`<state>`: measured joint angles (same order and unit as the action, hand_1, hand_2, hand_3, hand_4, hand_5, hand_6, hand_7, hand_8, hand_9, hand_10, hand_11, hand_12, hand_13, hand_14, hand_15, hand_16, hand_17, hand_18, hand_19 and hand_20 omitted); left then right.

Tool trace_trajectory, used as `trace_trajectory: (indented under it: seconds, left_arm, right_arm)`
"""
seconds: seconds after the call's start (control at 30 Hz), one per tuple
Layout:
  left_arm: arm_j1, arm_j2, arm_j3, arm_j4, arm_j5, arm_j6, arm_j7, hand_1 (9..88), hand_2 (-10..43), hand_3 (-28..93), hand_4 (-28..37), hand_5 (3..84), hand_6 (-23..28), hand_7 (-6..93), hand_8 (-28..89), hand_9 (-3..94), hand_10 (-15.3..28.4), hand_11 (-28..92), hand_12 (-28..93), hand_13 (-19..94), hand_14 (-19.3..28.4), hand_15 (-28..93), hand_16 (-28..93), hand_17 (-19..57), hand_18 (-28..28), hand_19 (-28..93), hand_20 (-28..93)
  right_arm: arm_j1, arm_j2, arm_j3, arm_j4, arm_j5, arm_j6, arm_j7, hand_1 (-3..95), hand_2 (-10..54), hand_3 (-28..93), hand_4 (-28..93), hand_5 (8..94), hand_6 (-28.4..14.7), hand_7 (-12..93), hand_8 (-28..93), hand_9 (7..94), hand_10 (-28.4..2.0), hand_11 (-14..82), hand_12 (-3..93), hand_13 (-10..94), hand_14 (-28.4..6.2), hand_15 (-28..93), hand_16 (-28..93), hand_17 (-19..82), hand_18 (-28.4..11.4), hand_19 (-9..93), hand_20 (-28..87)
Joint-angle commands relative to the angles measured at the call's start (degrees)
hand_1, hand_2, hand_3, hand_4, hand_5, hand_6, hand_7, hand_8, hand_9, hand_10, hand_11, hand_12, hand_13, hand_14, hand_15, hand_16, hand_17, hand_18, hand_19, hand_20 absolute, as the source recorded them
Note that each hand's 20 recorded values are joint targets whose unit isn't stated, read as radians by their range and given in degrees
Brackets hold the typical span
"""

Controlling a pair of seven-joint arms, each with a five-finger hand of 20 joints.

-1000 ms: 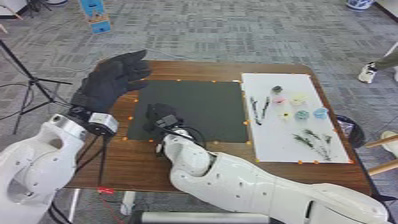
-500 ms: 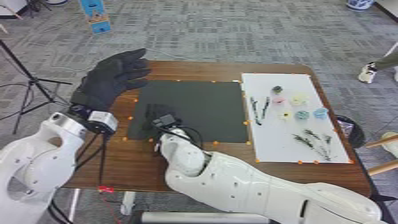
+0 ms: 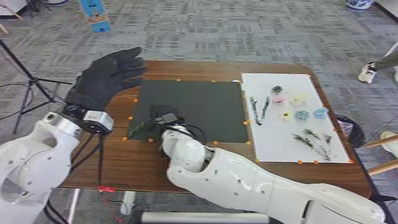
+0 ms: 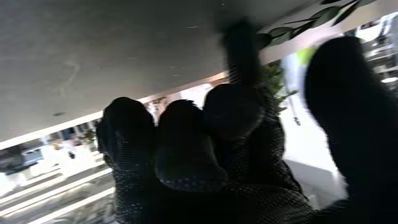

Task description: Arrange flowers

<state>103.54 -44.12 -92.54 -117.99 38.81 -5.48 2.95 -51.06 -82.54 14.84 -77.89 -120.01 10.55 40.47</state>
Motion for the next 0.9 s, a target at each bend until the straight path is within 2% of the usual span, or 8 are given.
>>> trace_trajectory:
  seconds: [0.03, 0.1, 0.17, 0.23, 0.33, 0.43, 0.6, 0.9]
  left_arm:
    - [8.37, -1.72, -5.96, -3.43, 0.16, 2.45, 1.81, 24.7, -6.9, 70, -28.3, 30.3, 2.7, 20.7, -10, 28.6, 12.4, 24, 18, 24, 14.3, 29, 1, -9.1, 22.5, 45, 9]
    - [9.48, -1.93, -6.78, -3.81, 0.28, 2.70, 1.83, 24.6, -6.8, 70, -28.2, 30.3, 2.7, 20.7, -10, 28.6, 12.4, 24, 18, 24, 14.4, 29, 1, -9.2, 22.5, 45, 9]
    - [11.03, -2.28, -7.85, -4.41, 0.23, 3.03, 2.29, 24.6, -6.8, 70, -28.3, 30.3, 2.7, 20.7, -10, 28.6, 12.4, 24, 18, 24, 14.4, 29, 1, -9.2, 22.5, 45, 9]
    - [11.24, -2.43, -8.16, -4.43, 0.19, 2.97, 1.87, 24.6, -6.8, 70, -28.3, 30.3, 2.7, 20.7, -10, 28.6, 12.4, 24, 18, 24, 14.4, 29, 1, -9.2, 22.5, 45, 9]
    - [11.26, -2.45, -8.17, -4.41, 0.17, 2.94, 2.07, 24.4, -6.7, 70, -28.3, 30.3, 2.7, 20.7, -10, 28.6, 12.4, 24, 18, 24, 14.5, 29, 1, -9.2, 22.5, 45, 9]
    - [10.46, -2.32, -7.67, -4.12, 0.10, 2.62, 1.95, 24.4, -6.6, 70, -28.3, 30.3, 2.6, 20.7, -10, 28.6, 12.4, 25, 18, 24, 14.5, 29, 1, -9.2, 22.5, 45, 9]
    - [9.07, -1.96, -6.59, -3.54, 0.06, 2.15, 1.70, 24.3, -6.3, 70, -28.3, 30.2, 2.6, 20.7, -10, 28.7, 12.4, 25, 18, 24, 14.4, 29, 1, -9.2, 22.5, 45, 9]
    - [5.73, -1.27, -3.92, -2.10, -0.25, 1.20, 0.56, 24.3, -6.2, 70, -28.3, 30.3, 2.6, 20.7, -10, 28.7, 12.4, 24, 18, 24, 14.5, 29, 1, -9.2, 22.5, 45, 9]
  right_arm:
    - [-0.75, 5.52, 0.67, -10.48, -7.62, 1.02, -2.14, 39.6, -5.1, 83, -14, 60.0, -2.9, 37, 14, 76.5, -9.0, 56.9, 58.0, 75, -8.3, 85, 49, 46, -21.8, 93, 67]
    - [-0.86, 7.11, 1.27, -13.69, -5.92, 1.35, -4.28, 37.2, -1.2, 86, -12, 58.8, -2.9, 33, 13, 76.3, -9.3, 55.4, 59.8, 75, -8.3, 85, 48, 46, -22.0, 93, 68]
    - [-1.37, 8.44, 2.62, -16.33, -2.09, 0.75, -9.15, 34.2, 2.3, 88, -9, 57.0, -2.9, 29, 1, 76.0, -9.5, 53.9, 60.9, 75, -8.3, 85, 48, 47, -22.3, 93, 68]
    - [-3.17, 8.71, 5.74, -18.37, 1.90, -4.25, -12.73, 32.1, 6.2, 90, -8, 55.3, -2.7, 27, -9, 75.8, -9.8, 53.5, 59.5, 75, -8.4, 85, 49, 46, -22.1, 93, 68]
    - [-5.82, 7.22, 11.57, -18.68, 6.05, -16.86, -16.63, 27.4, 16.3, 91, -7, 51.4, -1.9, 20, -10, 78.0, -10.6, 58.0, 49.5, 77, -8.2, 85, 45, 48, -22.4, 93, 69]
    - [-6.56, 5.64, 14.20, -16.77, 9.86, -23.83, -16.99, 24.5, 24.5, 92, -5, 39.4, -1.2, 15, -11, 80.8, -10.5, 61.6, 38.8, 80, -7.2, 86, 43, 51, -22.6, 93, 71]
    - [-5.76, 3.91, 14.51, -12.91, 11.41, -28.71, -15.96, 23.7, 25.0, 93, -2, 30.9, -0.4, 15, -12, 82.0, -9.8, 61.8, 38.0, 83, -6.2, 85, 42, 55, -22.8, 93, 73]
    - [-4.90, 2.13, 12.92, -10.25, 10.65, -27.76, -13.93, 22.3, 24.0, 93, 6, 27.0, -0.7, 14, -13, 83.8, -8.3, 58.5, 43.8, 84, -6.1, 85, 42, 57, -22.7, 93, 74]
